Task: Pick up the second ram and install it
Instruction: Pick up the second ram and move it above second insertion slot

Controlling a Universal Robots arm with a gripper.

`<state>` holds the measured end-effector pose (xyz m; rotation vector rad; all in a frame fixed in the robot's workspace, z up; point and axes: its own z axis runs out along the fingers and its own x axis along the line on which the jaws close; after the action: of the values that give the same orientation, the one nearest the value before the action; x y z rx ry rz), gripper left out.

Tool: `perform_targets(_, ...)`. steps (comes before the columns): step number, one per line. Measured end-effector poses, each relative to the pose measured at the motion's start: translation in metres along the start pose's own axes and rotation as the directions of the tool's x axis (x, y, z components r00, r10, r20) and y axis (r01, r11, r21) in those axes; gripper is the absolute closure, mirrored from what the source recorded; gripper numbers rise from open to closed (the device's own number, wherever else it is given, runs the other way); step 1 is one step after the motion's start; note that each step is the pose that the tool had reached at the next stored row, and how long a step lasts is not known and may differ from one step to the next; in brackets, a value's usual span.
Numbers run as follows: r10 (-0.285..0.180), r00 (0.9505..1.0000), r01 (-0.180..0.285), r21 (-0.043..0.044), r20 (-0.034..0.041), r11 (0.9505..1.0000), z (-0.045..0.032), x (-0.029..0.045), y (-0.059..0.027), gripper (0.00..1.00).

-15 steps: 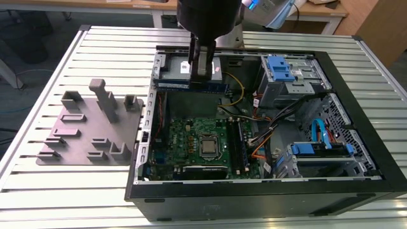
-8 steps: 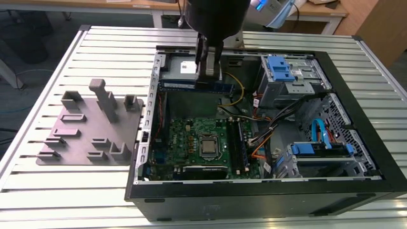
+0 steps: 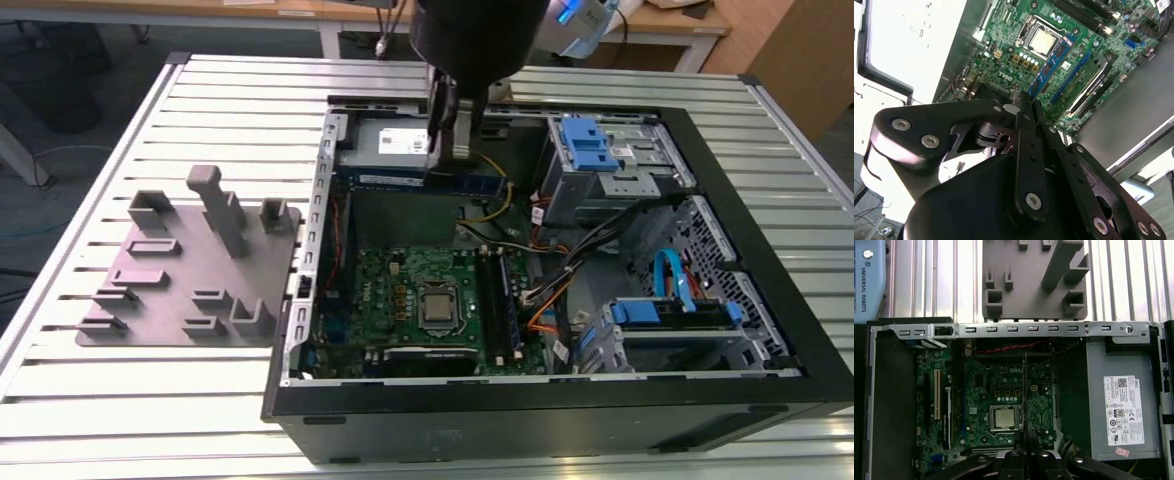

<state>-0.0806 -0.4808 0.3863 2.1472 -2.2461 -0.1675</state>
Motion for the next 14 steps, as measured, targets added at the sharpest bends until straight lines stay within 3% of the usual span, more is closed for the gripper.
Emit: perform_targets(14,0.000,1.0000,0.000,-0.0018,-0.0002,1.0000,-0.0008,-0.0009,-0.0193,0.89)
